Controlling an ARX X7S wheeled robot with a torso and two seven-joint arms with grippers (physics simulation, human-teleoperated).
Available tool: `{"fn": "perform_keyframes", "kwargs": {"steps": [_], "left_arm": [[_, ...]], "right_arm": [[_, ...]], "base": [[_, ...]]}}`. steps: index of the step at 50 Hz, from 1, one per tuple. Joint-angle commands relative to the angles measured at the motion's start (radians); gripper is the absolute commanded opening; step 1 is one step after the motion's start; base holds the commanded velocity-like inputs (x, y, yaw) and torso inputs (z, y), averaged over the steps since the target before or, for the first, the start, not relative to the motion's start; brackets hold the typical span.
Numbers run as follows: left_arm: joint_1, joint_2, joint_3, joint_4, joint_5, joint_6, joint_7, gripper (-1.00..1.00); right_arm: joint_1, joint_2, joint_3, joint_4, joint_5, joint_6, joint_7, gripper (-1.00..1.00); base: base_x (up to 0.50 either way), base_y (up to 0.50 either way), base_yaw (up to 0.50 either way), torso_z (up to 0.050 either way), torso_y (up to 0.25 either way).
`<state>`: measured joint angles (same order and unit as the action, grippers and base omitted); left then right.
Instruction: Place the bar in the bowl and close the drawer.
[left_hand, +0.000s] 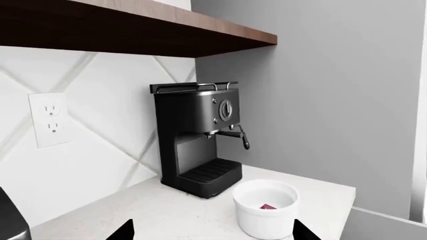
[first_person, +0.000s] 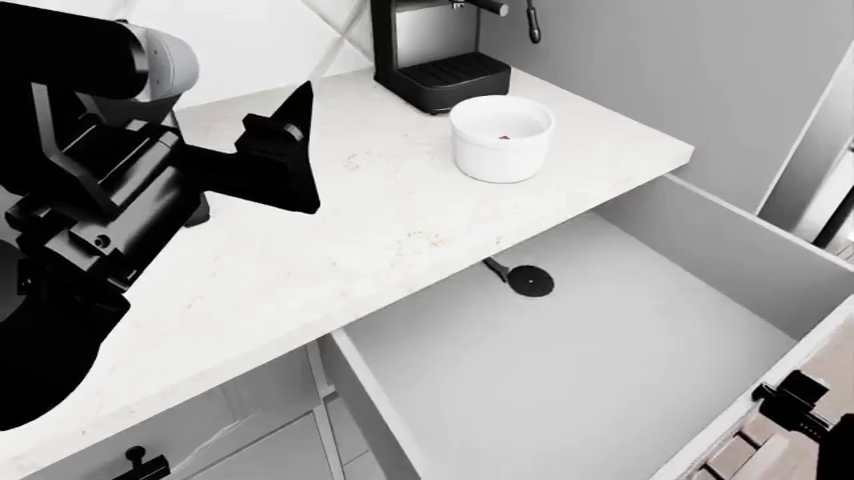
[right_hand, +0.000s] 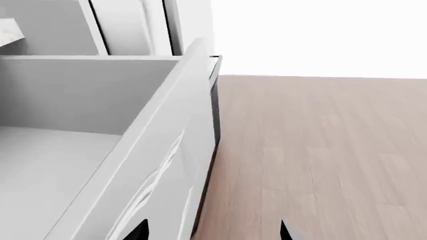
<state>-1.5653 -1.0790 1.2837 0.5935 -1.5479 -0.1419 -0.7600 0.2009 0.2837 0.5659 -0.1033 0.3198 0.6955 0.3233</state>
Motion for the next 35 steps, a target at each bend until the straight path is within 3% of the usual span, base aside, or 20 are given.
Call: {"fn": "perform_keyframes", "kwargs": {"steps": [1, 35], "left_arm": [[0.002, 0.02, -0.032, -0.003, 0.024, 0.007, 0.014, 1.0], [0.013, 0.011, -0.043, -0.005, 0.02, 0.009, 0.018, 1.0]], "right_arm": [[0.018, -0.074, -0.087, 0.142, 0.051, -0.041, -0.073, 1.0], [0.202, -0.135, -0.286, 0.465, -0.028, -0.183, -0.111, 1.0]], "base": [[0.0, 0.0, 0.0, 0.0, 0.0], [0.0, 0.0, 0.0, -0.002, 0.0]]}}
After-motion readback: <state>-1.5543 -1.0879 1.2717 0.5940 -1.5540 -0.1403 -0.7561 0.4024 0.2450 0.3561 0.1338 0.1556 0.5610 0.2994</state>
